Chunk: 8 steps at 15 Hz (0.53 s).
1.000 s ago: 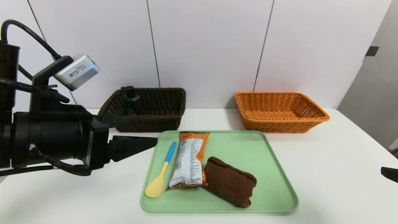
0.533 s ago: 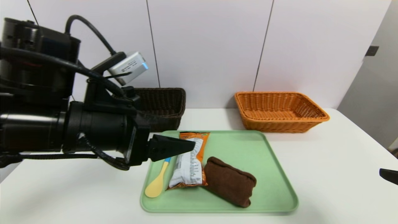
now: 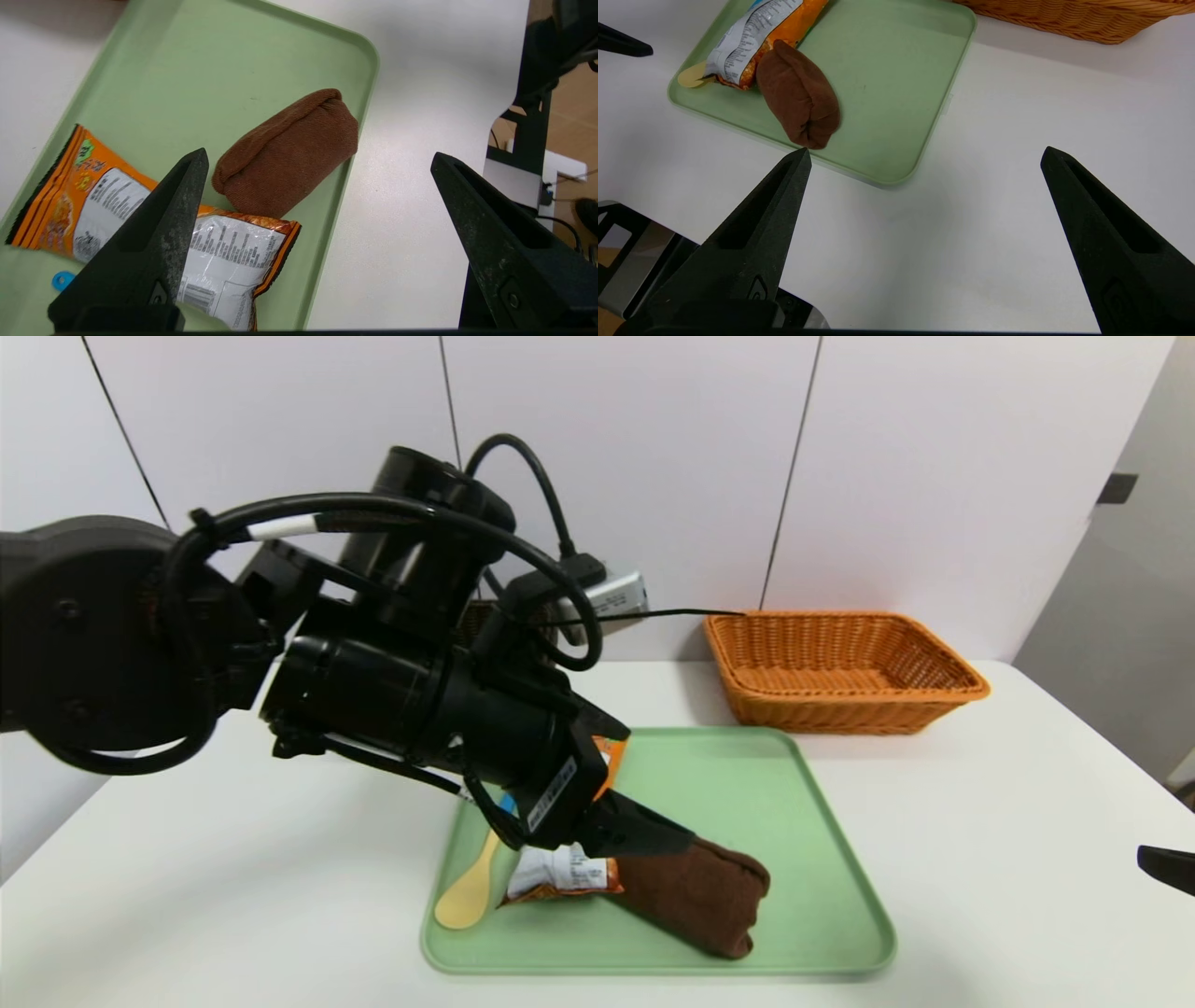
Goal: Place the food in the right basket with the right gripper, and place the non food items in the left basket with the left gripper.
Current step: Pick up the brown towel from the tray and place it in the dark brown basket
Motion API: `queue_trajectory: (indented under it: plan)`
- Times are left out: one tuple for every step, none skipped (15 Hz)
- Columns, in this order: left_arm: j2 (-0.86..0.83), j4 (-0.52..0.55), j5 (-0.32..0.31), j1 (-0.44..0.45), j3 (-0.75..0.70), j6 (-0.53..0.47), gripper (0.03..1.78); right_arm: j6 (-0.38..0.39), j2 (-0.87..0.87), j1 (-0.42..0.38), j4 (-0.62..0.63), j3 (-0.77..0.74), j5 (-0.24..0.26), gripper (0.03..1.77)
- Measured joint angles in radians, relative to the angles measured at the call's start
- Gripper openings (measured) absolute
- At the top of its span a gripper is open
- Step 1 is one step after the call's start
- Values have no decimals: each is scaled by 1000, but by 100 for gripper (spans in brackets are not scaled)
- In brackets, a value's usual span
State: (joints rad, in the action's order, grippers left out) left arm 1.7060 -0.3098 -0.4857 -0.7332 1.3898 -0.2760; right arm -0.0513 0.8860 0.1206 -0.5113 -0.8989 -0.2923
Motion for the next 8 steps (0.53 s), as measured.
queue_trajectory:
  plan:
    - [33,-31,-19,-3,30,-36,169,0,0,0,0,1,0,170]
    - [63,-63,-26,-4,56,-72,169,1,-1,0,0,2,0,170]
    - [93,-87,-29,-4,79,-116,169,1,-2,0,0,2,1,170]
    - [123,-104,-30,-5,94,-162,169,1,-2,0,0,2,1,170]
    - [152,-109,-31,-9,110,-210,169,1,-2,0,0,2,1,170]
    - [185,-111,-31,-19,128,-238,169,1,-2,0,0,4,1,170]
    - [212,-111,-30,-30,144,-244,169,1,-2,-1,0,7,2,170]
    - [237,-110,-29,-39,158,-247,169,1,-2,-2,-1,10,3,170]
